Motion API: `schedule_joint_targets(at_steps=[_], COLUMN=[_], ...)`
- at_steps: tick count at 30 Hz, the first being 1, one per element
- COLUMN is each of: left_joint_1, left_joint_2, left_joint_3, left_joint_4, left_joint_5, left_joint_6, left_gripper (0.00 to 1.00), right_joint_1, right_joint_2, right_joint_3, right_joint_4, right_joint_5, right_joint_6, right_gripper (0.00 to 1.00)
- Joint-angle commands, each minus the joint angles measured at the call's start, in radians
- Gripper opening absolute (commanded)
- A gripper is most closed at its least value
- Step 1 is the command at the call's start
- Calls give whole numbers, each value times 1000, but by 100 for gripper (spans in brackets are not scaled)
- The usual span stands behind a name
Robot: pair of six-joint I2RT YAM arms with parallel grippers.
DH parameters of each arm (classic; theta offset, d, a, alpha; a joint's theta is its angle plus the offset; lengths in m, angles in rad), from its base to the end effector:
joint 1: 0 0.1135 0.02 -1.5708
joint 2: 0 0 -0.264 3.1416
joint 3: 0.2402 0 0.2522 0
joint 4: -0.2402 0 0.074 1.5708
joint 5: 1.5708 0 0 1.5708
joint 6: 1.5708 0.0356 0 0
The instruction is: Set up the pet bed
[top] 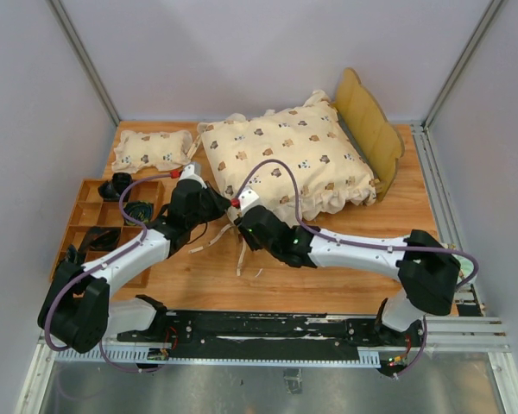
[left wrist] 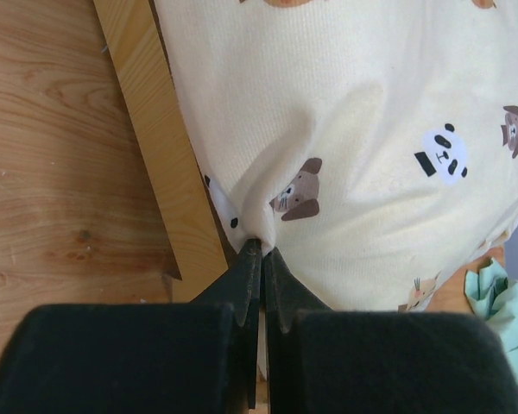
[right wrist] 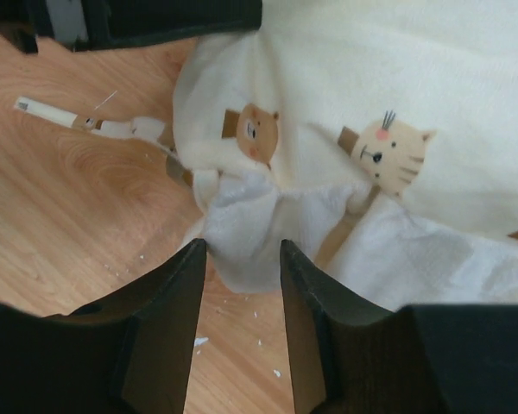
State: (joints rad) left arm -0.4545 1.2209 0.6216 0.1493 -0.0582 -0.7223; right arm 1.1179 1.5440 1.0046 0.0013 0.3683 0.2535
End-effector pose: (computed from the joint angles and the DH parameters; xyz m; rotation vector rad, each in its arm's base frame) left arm 0.2383 -0.1141 0.2252 -0.3166 2.0644 -0.6767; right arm 0.1629 0.3055 0.2481 -0.6744 1.9894 0.4498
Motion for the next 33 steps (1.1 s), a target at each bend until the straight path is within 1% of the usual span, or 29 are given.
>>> schedule_joint_targets(at_steps=[1, 2, 3, 5, 7, 9, 10, 12, 13, 16, 17, 18, 19, 20, 21, 22, 24, 25, 26, 28, 29, 30, 31, 33], left_joint_1=[8, 8, 8, 8, 8, 8, 8, 8, 8, 8, 8, 8, 8, 8, 8, 8, 8, 8, 8, 8, 8, 8, 8, 8], left_joint_2=[-8, -8, -9, -8, -3, 2, 6, 13, 15, 17, 18, 19, 19, 17, 15, 12, 0, -12, -26, -68, -94, -108, -116, -120], left_joint_3=[-9, -10, -9, -6, -4, -6, -8, -8, -9, -13, -11, -8, -2, 6, 17, 29, 64, 93, 112, 120, 110, 101, 94, 81], left_joint_4=[-14, -14, -16, -26, -32, -36, -37, -36, -35, -26, -25, -28, -35, -47, -66, -89, -143, -177, -209, -205, -190, -181, -181, -178], left_joint_5=[-8, -11, -14, -26, -41, -55, -58, -63, -64, -59, -57, -54, -52, -58, -71, -81, -101, -107, -110, -90, -71, -66, -66, -66], left_joint_6=[15, 17, 21, 31, 44, 54, 57, 63, 62, 58, 55, 56, 59, 61, 61, 63, 64, 65, 66, 95, 115, 117, 117, 134], left_gripper=[0, 0, 0, 0, 0, 0, 0, 0, 0, 0, 0, 0, 0, 0, 1, 5, 28, 42, 51, 60, 64, 68, 70, 71], right_joint_1=[23, 23, 23, 23, 17, 9, 1, -5, -9, -42, -52, -54, -56, -60, -65, -68, -81, -87, -89, -96, -117, -142, -174, -257], right_joint_2=[56, 53, 41, -2, -64, -132, -159, -195, -202, -177, -152, -125, -92, -70, -59, -71, -139, -185, -232, -319, -354, -380, -400, -436], right_joint_3=[116, 117, 116, 117, 121, 89, 66, 36, 25, -20, -31, -24, 3, 43, 76, 91, 90, 89, 89, 80, 83, 89, 97, 111], right_joint_4=[-46, -55, -67, -158, -265, -297, -295, -284, -269, -139, -87, -73, -102, -155, -211, -237, -263, -279, -297, -307, -320, -336, -355, -387], right_joint_5=[116, 118, 120, 111, 28, -87, -189, -316, -406, -704, -763, -738, -673, -602, -534, -474, -401, -341, -266, -104, -13, 46, 110, 168], right_joint_6=[-70, -85, -89, -90, -99, -149, -172, -208, -226, -216, -197, -183, -164, -150, -126, -102, -65, -52, -50, -79, -100, -118, -133, -152], right_gripper=[32, 16, 3, 0, 0, 0, 0, 0, 0, 0, 0, 0, 8, 23, 32, 37, 44, 48, 52, 59, 62, 64, 65, 65])
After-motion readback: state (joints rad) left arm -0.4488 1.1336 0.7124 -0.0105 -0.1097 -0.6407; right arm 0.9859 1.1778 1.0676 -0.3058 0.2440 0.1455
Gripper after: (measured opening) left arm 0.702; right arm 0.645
